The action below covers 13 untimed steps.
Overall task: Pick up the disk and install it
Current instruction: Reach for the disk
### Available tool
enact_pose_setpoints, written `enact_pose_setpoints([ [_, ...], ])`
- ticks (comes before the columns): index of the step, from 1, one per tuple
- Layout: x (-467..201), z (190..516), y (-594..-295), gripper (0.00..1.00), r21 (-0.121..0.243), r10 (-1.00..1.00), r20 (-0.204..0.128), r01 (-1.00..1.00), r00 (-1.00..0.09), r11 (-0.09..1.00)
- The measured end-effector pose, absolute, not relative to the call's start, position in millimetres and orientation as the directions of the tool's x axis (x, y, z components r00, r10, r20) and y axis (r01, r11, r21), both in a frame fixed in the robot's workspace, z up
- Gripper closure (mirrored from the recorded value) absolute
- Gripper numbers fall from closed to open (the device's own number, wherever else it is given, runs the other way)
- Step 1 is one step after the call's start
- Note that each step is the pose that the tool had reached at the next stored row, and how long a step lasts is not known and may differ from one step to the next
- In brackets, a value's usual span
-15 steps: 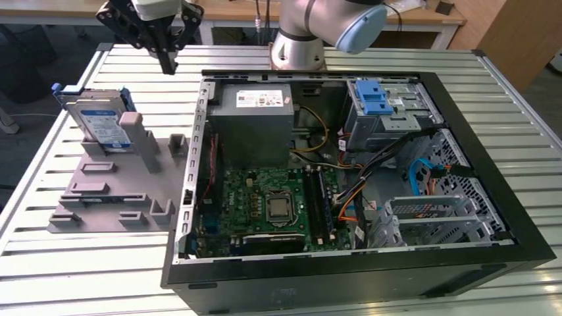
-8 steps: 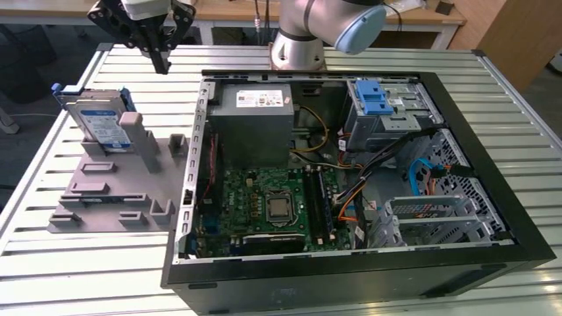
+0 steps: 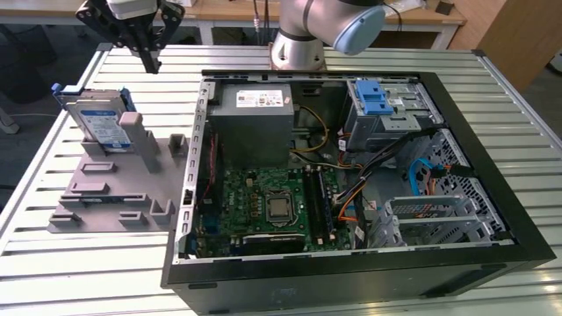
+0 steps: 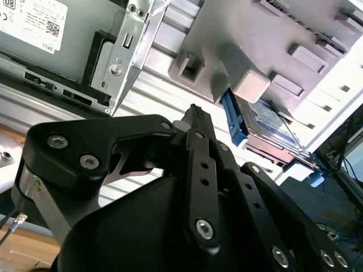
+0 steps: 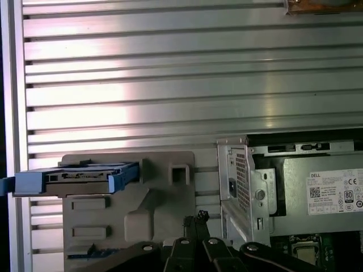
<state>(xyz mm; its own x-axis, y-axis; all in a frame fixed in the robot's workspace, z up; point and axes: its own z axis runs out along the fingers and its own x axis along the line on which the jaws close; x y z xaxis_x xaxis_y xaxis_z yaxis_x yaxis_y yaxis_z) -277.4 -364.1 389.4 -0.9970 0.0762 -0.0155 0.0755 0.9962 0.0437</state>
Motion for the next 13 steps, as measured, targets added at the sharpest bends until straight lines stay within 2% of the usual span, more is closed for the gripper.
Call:
enact_pose_setpoints([
  [13, -307, 388, -361, 0.89, 0.043, 0.076, -0.014, 0.076, -0.997, 0.996],
])
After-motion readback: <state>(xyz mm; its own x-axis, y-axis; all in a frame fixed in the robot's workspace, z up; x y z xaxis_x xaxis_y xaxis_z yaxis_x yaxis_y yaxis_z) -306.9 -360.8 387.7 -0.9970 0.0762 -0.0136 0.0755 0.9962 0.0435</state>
